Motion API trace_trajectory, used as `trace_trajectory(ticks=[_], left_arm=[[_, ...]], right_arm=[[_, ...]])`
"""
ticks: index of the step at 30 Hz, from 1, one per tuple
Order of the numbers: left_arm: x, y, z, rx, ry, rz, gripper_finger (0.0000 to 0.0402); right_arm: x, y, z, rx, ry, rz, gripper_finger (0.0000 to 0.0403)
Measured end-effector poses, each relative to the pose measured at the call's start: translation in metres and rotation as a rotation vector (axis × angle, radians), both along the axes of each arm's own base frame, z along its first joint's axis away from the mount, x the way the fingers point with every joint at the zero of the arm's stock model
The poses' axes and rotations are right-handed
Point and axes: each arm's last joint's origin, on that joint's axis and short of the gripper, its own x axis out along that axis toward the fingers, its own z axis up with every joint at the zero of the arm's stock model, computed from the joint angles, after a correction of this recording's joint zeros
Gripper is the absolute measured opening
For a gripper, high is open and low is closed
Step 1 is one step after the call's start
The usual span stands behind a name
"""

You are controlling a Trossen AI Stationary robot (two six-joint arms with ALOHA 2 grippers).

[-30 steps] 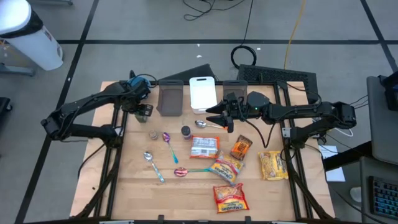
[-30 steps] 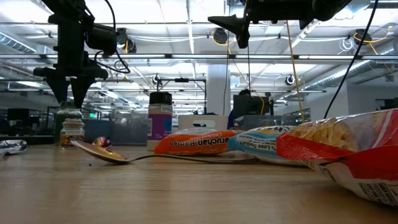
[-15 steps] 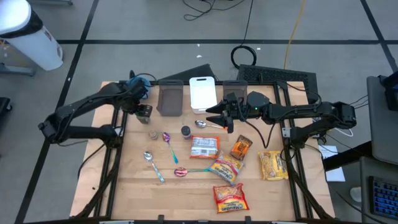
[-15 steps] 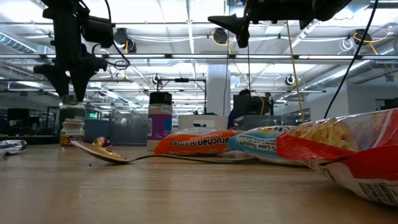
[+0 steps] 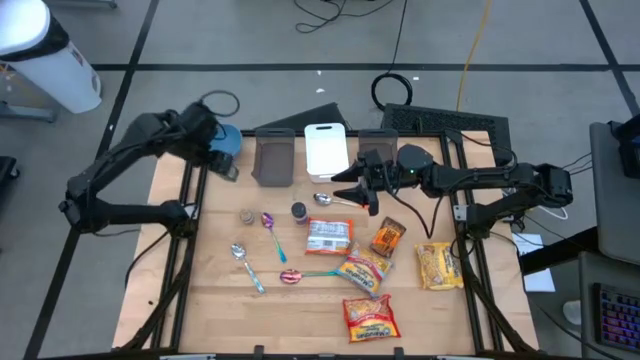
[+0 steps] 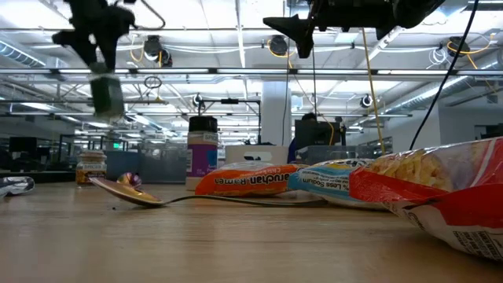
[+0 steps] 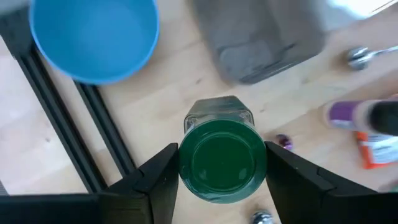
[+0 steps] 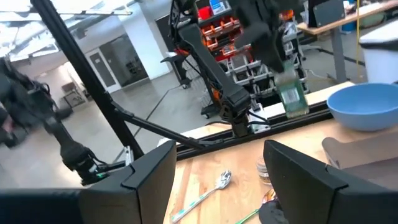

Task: Pick & Place Food Item
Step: Put the green seasoning bottle into the white bin

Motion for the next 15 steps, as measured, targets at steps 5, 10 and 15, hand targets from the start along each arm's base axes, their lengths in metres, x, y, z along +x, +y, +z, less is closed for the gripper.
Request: trace_trajectory(ticks=[5,10,15], left_arm=[[0.008,0.002,0.04,0.075,-0.072,-0.049,0.0209],[0.035,0.007,0.059,0.103,-0.105,-0.136,0.0209],[0.072,0.011,0.059,0.11,-0.096,-0.251,0.0209]], right_arm=[[0.001,0.0,0.01,-0.07,-0.039,-0.001,0.0238],[0.003,0.0,0.016,-0.135,-0.025,-0.006,0.0238],[0.006,-0.002,0.015,-0.171,0.08,-0.052,0.0238]])
